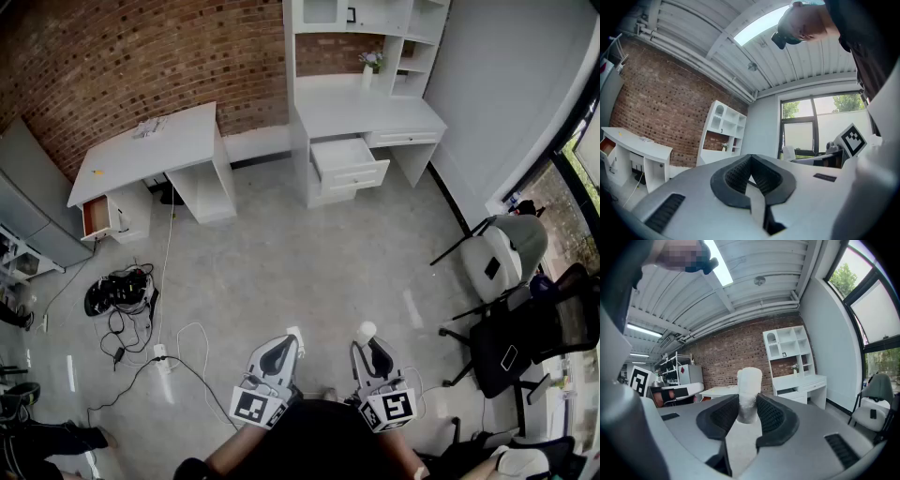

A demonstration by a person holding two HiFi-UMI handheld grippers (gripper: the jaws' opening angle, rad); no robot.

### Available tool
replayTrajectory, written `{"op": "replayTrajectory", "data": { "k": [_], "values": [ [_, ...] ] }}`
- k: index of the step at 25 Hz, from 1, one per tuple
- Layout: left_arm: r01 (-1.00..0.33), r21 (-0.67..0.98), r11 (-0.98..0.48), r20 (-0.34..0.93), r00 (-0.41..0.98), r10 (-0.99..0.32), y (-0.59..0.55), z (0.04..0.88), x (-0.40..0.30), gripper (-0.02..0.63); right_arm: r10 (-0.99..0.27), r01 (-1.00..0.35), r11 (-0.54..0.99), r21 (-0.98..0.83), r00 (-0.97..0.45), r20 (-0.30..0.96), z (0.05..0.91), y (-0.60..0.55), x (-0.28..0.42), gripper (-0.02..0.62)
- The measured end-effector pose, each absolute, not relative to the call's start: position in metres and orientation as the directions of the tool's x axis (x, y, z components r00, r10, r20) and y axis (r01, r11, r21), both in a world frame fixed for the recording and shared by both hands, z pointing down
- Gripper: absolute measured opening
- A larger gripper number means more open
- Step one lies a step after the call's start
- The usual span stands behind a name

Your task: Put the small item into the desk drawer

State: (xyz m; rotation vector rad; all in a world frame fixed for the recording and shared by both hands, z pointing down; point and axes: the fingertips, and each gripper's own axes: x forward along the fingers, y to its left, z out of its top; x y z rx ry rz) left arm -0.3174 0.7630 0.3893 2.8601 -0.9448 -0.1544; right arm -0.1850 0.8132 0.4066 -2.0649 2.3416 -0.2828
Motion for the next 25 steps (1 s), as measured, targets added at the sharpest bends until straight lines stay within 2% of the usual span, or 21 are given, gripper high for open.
{"op": "replayTrajectory", "data": {
  "k": [10,25],
  "values": [
    [-0.564,0.157,-0.811,-0.06,0.814,-0.578,0.741,0.389,-0.323,0.021,-0.985,-0.985,0.105,-0.139,-0.122,0.12,0.407,0.788,-0.196,0.14],
    [-0.495,0.184,-0.849,-0.063,0.856,-0.513,0.677,0.404,-0.37,0.021,-0.993,-0.986,0.036,-0.164,-0.053,0.103,0.408,0.727,-0.245,0.14]
  ]
}}
